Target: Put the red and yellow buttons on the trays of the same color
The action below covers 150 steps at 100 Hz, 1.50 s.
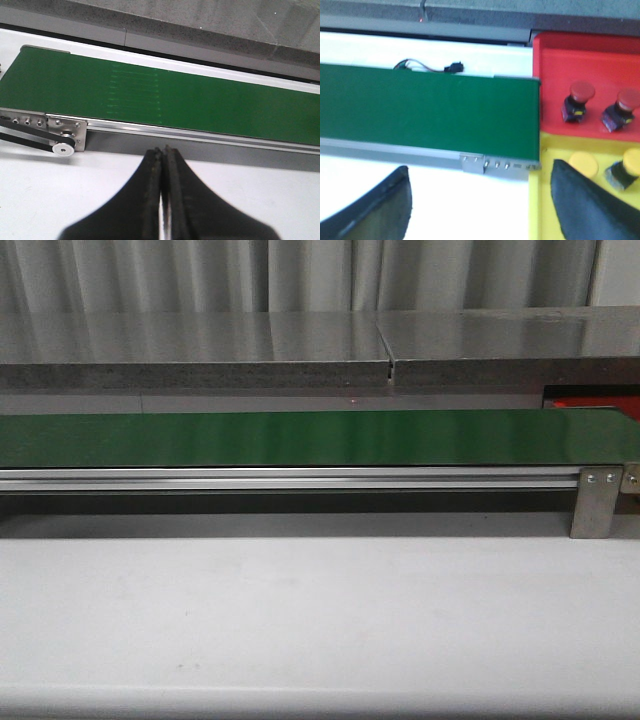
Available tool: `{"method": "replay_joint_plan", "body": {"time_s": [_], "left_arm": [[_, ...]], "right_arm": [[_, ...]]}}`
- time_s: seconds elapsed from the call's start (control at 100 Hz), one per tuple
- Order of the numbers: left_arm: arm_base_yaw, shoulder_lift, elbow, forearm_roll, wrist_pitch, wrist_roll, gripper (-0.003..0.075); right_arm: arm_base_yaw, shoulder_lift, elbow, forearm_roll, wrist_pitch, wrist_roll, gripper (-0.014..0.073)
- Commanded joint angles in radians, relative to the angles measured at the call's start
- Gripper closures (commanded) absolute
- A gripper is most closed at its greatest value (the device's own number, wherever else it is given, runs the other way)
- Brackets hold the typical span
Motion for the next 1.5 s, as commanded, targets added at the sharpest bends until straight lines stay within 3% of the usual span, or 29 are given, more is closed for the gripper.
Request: {"method": "replay_joint_plan", "body": {"time_s": [0.0, 0.23, 0.3, 1.05, 1.17, 1.36, 1.43, 1.49], "left_arm": [[-0.008, 0.001, -0.028, -0.02, -0.07, -0.001, 0.0739], [-0.008, 0.001, -0.028, -0.02, -0.07, -0.001, 0.0739], [-0.008, 0.001, -0.028, -0.02, -0.07, -0.001, 0.0739], [-0.008, 0.001, -0.028, -0.02, -0.07, -0.001, 0.0726], [-0.008, 0.001, -0.028, -0.02, -0.062, -0.001, 0.0603], [-0.008, 0.001, -0.028, -0.02, -0.06, -0.001, 0.0209], [-0.008, 0.001, -0.028, -0.02, -0.066, -0.001, 0.0105], [-0.008, 0.001, -0.028, -0.02, -0.074, -0.001, 0.0063]], "right_arm": [[0.002, -0.084, 0.041, 0.013, -0.04, -0.011, 0.013], [0.002, -0.202, 0.125, 0.013, 0.001, -0.011, 0.0568], [0.002, -0.204, 0.128, 0.013, 0.012, -0.011, 0.0666], [0.002, -0.204, 0.128, 0.013, 0.009, -0.011, 0.0661], [0.002, -0.204, 0.128, 0.013, 0.009, -0.011, 0.0661], [0.002, -0.204, 0.128, 0.013, 0.009, -0.011, 0.0661], [0.002, -0.204, 0.128, 0.013, 0.009, -0.011, 0.0661], [0.002, -0.204, 0.128, 0.013, 0.009, -0.011, 0.0661]]}}
